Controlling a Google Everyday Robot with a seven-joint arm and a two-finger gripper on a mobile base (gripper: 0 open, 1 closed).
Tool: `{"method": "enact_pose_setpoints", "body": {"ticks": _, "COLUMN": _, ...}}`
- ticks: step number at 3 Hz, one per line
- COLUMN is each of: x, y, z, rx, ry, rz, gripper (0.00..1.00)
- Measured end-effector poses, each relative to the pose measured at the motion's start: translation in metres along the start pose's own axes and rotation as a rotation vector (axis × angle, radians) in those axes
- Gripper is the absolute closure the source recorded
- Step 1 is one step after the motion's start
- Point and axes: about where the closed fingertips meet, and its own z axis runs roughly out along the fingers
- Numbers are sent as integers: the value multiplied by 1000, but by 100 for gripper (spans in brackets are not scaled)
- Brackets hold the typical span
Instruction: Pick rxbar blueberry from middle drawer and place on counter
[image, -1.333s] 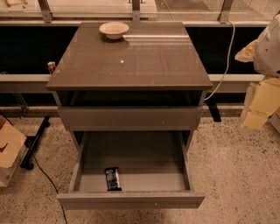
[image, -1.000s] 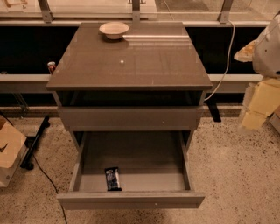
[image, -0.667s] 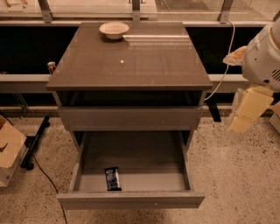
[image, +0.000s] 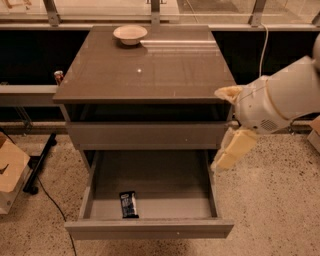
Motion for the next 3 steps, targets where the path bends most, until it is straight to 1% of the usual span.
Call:
{"method": "enact_pose_setpoints", "body": {"ticks": 1, "x": 4, "y": 0, "z": 43, "rx": -32, "ry": -88, "rz": 21, "gripper": 0}}
{"method": "enact_pose_setpoints", "body": {"ticks": 3, "x": 3, "y": 2, "z": 53, "rx": -40, "ry": -104, "rz": 27, "gripper": 0}}
